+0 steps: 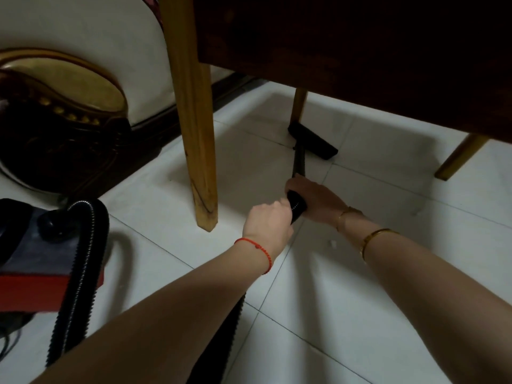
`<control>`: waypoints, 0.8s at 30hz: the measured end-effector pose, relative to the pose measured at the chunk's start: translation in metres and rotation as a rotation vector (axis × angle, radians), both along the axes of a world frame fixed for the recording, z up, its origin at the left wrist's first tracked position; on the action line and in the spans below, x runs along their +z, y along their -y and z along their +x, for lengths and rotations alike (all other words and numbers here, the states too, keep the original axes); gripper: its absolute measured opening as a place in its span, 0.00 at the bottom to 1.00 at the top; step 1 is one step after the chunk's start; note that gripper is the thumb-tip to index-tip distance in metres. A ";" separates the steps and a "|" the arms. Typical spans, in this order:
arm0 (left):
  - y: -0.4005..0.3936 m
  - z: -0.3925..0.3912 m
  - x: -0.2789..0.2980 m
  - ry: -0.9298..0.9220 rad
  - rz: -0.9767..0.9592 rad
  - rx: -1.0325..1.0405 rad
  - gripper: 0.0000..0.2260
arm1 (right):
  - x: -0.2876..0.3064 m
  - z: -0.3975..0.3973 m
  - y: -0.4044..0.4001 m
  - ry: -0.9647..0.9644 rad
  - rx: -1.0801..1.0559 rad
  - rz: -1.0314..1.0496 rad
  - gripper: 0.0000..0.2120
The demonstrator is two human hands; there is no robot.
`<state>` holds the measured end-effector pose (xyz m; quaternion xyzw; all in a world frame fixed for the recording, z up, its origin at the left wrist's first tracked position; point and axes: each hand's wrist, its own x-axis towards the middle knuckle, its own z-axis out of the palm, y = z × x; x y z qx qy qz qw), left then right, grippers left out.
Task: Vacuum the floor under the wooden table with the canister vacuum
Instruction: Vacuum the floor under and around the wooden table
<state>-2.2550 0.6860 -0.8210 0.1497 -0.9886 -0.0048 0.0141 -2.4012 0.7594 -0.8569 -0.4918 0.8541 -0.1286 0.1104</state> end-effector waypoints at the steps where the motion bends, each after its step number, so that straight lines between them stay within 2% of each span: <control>1: -0.003 0.000 0.000 -0.001 -0.001 -0.007 0.11 | 0.000 0.001 -0.005 -0.006 -0.002 -0.003 0.04; 7: -0.022 -0.003 0.007 -0.017 -0.020 -0.053 0.11 | 0.005 0.006 -0.033 -0.005 -0.151 -0.013 0.03; 13: -0.047 -0.002 0.011 -0.028 -0.038 -0.111 0.12 | 0.014 0.016 -0.062 -0.103 -0.286 0.064 0.01; 17: -0.058 0.009 0.013 -0.021 -0.054 -0.142 0.11 | 0.017 0.028 -0.080 -0.145 -0.284 0.101 0.04; 24: -0.056 0.047 0.026 -0.050 -0.056 -0.153 0.11 | 0.027 0.064 -0.083 -0.173 -0.214 0.024 0.08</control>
